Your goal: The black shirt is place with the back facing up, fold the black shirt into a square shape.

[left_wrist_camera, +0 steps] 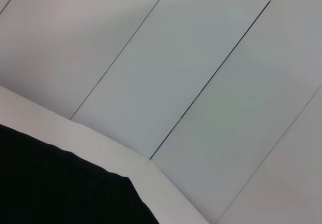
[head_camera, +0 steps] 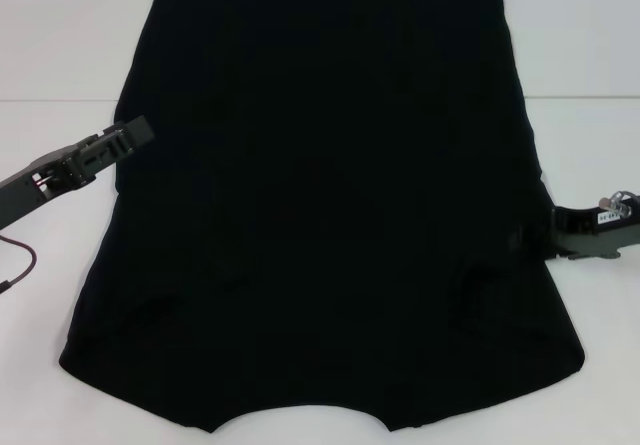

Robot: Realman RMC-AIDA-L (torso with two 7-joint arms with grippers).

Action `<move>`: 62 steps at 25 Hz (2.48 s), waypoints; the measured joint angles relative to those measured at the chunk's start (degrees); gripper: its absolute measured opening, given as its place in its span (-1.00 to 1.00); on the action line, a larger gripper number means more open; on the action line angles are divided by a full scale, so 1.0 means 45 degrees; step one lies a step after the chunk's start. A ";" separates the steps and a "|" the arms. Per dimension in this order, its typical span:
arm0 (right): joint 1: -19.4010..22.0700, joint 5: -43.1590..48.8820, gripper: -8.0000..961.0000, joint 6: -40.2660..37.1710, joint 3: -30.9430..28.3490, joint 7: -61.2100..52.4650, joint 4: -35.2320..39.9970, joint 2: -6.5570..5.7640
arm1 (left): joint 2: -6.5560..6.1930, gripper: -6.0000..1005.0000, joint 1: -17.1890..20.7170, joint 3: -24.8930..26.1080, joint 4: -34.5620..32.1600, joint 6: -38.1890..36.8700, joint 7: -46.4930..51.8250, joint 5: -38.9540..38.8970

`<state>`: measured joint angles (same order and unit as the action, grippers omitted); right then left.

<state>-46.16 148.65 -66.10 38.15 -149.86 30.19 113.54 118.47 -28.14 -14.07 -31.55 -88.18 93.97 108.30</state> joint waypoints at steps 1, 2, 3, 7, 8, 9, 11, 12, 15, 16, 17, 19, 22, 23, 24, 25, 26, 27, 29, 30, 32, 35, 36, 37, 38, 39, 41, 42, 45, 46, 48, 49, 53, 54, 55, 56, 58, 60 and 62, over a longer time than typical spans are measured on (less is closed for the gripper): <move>-0.0025 -0.0052 0.06 0.0085 0.0014 0.0029 0.0003 0.0020 | 0.0000 0.15 0.0002 0.0003 0.0000 -0.0006 0.0004 -0.0001; -0.0043 -0.0114 0.06 0.0156 0.0038 0.0056 0.0004 0.0045 | 0.0000 0.15 0.0002 0.0002 0.0000 -0.0016 0.0013 -0.0002; -0.0055 -0.0157 0.06 0.0206 0.0056 0.0066 0.0004 0.0054 | 0.0000 0.15 0.0004 0.0002 0.0000 -0.0018 0.0024 -0.0003; -0.0109 -0.0342 0.06 0.0489 0.0093 0.0115 0.0026 0.0077 | 0.0000 0.15 0.0004 0.0003 -0.0001 -0.0017 0.0047 -0.0004; -0.0116 -0.0402 0.06 0.0566 0.0095 0.0145 0.0027 0.0083 | 0.0000 0.15 0.0003 0.0002 0.0000 -0.0015 0.0047 -0.0004; -0.0123 -0.0469 0.06 0.0634 0.0096 0.0180 0.0028 0.0089 | 0.0000 0.15 0.0004 0.0003 0.0000 -0.0009 0.0049 -0.0005; -0.0141 -0.0572 0.06 0.0708 0.0098 0.0234 0.0030 0.0096 | 0.0000 0.15 0.0004 0.0003 0.0000 -0.0005 0.0052 -0.0004; -0.0152 -0.0594 0.06 0.0718 0.0098 0.0248 0.0031 0.0098 | 0.0000 0.15 0.0006 0.0006 -0.0001 -0.0004 0.0052 -0.0005; -0.0188 -0.0579 0.06 0.0706 0.0098 0.0254 0.0031 0.0101 | 0.0000 0.15 0.0020 0.0022 0.0000 0.0001 0.0056 -0.0004; -0.0189 -0.0560 0.06 0.0694 0.0100 0.0255 0.0031 0.0101 | 0.0000 0.15 0.0021 0.0025 -0.0001 0.0003 0.0056 -0.0004; -0.0190 -0.0544 0.06 0.0671 0.0106 0.0257 0.0027 0.0102 | 0.0000 0.15 0.0022 0.0025 -0.0001 0.0004 0.0056 -0.0004; -0.0184 -0.0535 0.05 0.0573 0.0134 0.0256 -0.0006 0.0098 | 0.0000 0.15 0.0022 0.0025 -0.0001 0.0006 0.0056 -0.0004; -0.0054 -0.0532 0.04 0.0526 0.0215 0.0196 0.0005 0.0035 | 0.0000 0.15 0.0023 0.0024 -0.0001 0.0006 0.0051 -0.0004; -0.0001 -0.0536 0.03 0.0530 0.0226 0.0170 0.0021 0.0013 | 0.0000 0.15 0.0024 0.0023 -0.0001 0.0007 0.0049 -0.0004; 0.0036 -0.0541 0.03 0.0536 0.0226 0.0162 0.0024 -0.0001 | 0.0000 0.15 0.0023 0.0022 0.0000 0.0007 0.0048 -0.0004; 0.0068 -0.0539 0.02 0.0545 0.0225 0.0154 0.0024 -0.0007 | 0.0000 0.15 0.0024 0.0020 -0.0001 0.0007 0.0047 -0.0004; 0.0095 -0.0537 0.02 0.0565 0.0226 0.0150 0.0023 -0.0011 | 0.0000 0.15 0.0023 0.0021 0.0000 0.0007 0.0044 -0.0004; 0.0117 -0.0521 0.01 0.0614 0.0228 0.0150 0.0004 -0.0012 | 0.0000 0.15 0.0023 0.0021 -0.0001 0.0007 0.0041 -0.0004; 0.0150 -0.0493 0.00 0.0719 0.0233 0.0152 -0.0021 -0.0014 | 0.0005 0.15 0.0023 0.0021 -0.0001 0.0007 0.0033 -0.0004; 0.0169 -0.0487 0.00 0.0811 0.0234 0.0152 -0.0023 -0.0015 | 0.0010 0.15 0.0023 0.0022 -0.0001 0.0005 0.0028 -0.0004; 0.0196 -0.0471 -0.01 0.1041 0.0235 0.0152 -0.0023 -0.0016 | 0.0013 0.15 0.0031 0.0021 0.0000 -0.0027 0.0026 -0.0004; 0.0211 -0.0465 -0.01 0.1393 0.0234 0.0160 -0.0047 -0.0016 | 0.0017 0.15 0.0039 0.0022 -0.0001 -0.0081 0.0025 -0.0003; 0.0212 -0.0464 -0.01 0.1518 0.0235 0.0170 -0.0060 -0.0006 | 0.0018 0.15 0.0039 0.0026 -0.0001 -0.0088 0.0029 -0.0003; 0.0210 -0.0461 -0.01 0.1623 0.0234 0.0180 -0.0071 0.0011 | 0.0019 0.15 0.0041 0.0030 -0.0001 -0.0092 0.0034 -0.0003; 0.0207 -0.0459 -0.01 0.1709 0.0235 0.0193 -0.0076 0.0037 | 0.0020 0.15 0.0042 0.0036 -0.0001 -0.0098 0.0038 -0.0003; 0.0201 -0.0457 -0.01 0.1772 0.0235 0.0205 -0.0080 0.0056 | 0.0020 0.15 0.0042 0.0039 -0.0001 -0.0103 0.0042 -0.0003; 0.0182 -0.0456 -0.01 0.1830 0.0234 0.0213 -0.0086 0.0071 | 0.0020 0.15 0.0042 0.0041 0.0000 -0.0107 0.0045 -0.0003; 0.0178 -0.0456 -0.02 0.1830 0.0235 0.0213 -0.0091 0.0072 | 0.0020 0.15 0.0042 0.0042 -0.0001 -0.0111 0.0047 -0.0003; 0.0178 -0.0455 -0.09 0.1767 0.0298 0.0183 -0.0098 0.0077 | 0.0020 0.15 0.0042 0.0042 -0.0001 -0.0125 0.0049 -0.0003; 0.0182 -0.0456 -0.11 0.1701 0.0338 0.0175 -0.0073 0.0078 | 0.0020 0.14 0.0042 0.0042 -0.0001 -0.0128 0.0050 -0.0003; 0.0200 -0.0460 -0.16 0.1595 0.0389 0.0172 -0.0001 0.0081 | 0.0020 0.14 0.0043 0.0042 -0.0001 -0.0130 0.0052 -0.0003; 0.0208 -0.0465 -0.19 0.1548 0.0391 0.0178 0.0013 0.0080 | 0.0020 0.14 0.0042 0.0042 -0.0001 -0.0132 0.0052 -0.0003; 0.0208 -0.0475 -0.29 0.1414 0.0391 0.0198 0.0023 0.0033 | 0.0020 0.14 0.0042 0.0042 -0.0001 -0.0133 0.0055 -0.0003; 0.0204 -0.0477 -0.35 0.1412 0.0392 0.0198 0.0027 0.0021 | 0.0020 0.14 0.0042 0.0042 -0.0001 -0.0133 0.0055 -0.0003; 0.0200 -0.0477 -0.40 0.1412 0.0392 0.0195 0.0034 0.0006 | 0.0020 0.14 0.0042 0.0042 -0.0001 -0.0133 0.0055 -0.0003; 0.0200 -0.0478 -0.46 0.1410 0.0391 0.0190 0.0038 -0.0009 | 0.0020 0.14 0.0042 0.0046 -0.0001 -0.0132 0.0055 -0.0003; 0.0204 -0.0477 -0.58 0.1407 0.0391 0.0165 0.0068 -0.0046 | 0.0020 0.14 0.0042 0.0056 -0.0001 -0.0132 0.0056 -0.0005; 0.0207 -0.0478 -0.69 0.1406 0.0391 0.0141 0.0132 -0.0091 | 0.0020 0.14 0.0042 0.0062 -0.0001 -0.0128 0.0055 -0.0051; 0.0201 -0.0500 -0.79 0.1406 0.0391 0.0131 0.0186 -0.0121 | 0.0020 0.13 0.0042 0.0062 -0.0001 -0.0118 0.0056 -0.0096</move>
<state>-45.25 146.41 -59.77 39.91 -149.27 31.02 112.99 118.56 -27.95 -13.79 -31.55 -88.71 94.22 107.86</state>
